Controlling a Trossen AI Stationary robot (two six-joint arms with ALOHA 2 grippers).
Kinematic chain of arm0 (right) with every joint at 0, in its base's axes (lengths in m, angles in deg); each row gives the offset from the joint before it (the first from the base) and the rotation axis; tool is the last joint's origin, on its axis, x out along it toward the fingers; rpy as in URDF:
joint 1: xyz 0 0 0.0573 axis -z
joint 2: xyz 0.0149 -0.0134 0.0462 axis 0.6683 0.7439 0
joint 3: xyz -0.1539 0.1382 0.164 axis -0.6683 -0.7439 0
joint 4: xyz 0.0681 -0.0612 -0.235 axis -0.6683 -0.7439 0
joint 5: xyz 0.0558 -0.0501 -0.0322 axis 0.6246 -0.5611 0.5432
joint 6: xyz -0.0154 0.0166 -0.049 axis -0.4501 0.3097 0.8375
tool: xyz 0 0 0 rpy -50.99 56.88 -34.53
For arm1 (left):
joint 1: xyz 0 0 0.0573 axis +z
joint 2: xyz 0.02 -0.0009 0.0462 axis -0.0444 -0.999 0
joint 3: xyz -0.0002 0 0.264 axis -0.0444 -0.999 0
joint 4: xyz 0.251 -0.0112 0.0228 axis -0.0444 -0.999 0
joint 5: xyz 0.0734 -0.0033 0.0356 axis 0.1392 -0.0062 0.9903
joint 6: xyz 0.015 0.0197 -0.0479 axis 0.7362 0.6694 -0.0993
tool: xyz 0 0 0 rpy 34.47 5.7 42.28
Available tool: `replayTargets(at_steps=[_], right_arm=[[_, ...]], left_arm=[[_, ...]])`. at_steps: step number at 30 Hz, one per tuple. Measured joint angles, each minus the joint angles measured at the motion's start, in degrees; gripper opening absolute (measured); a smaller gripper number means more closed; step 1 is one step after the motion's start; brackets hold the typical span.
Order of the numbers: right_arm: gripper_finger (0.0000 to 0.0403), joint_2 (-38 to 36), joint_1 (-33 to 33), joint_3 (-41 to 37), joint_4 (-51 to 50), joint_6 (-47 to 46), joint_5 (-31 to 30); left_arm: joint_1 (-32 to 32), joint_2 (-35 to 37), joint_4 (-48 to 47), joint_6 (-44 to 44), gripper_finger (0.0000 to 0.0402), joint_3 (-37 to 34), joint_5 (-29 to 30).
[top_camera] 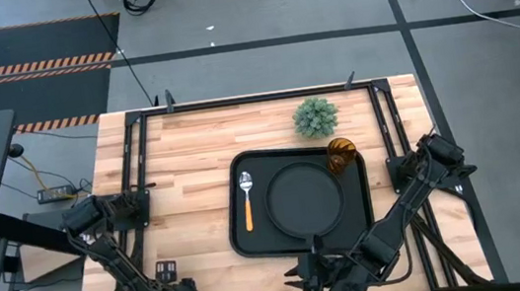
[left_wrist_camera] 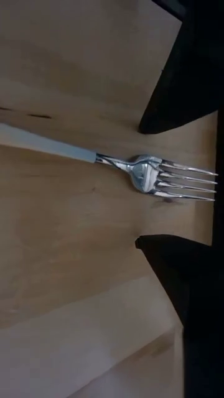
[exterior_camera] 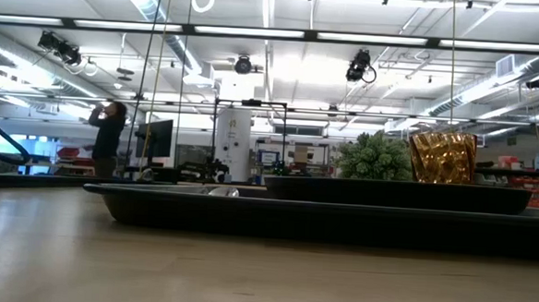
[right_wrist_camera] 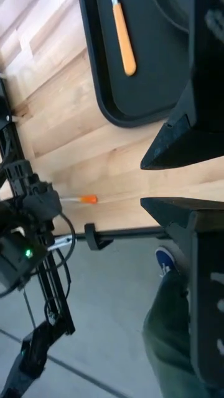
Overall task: Pick and place plate/cup/fork/spoon on tray
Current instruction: Put the orange fork on the black serving tray
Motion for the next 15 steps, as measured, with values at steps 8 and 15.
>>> replayTargets(at_steps=[8,15], right_arm=[[0.0088,0.00,1.51,0.00,-0.78,0.28,1.13],[0.0088,0.00,1.90,0.00,-0.70,1.24,2.42]], left_arm=[[-0.22,0.33,0.95,3.12,0.0255,-0.05,2.12],[-0.42,0.41,5.19,13.46,0.0203,-0.17,3.94]])
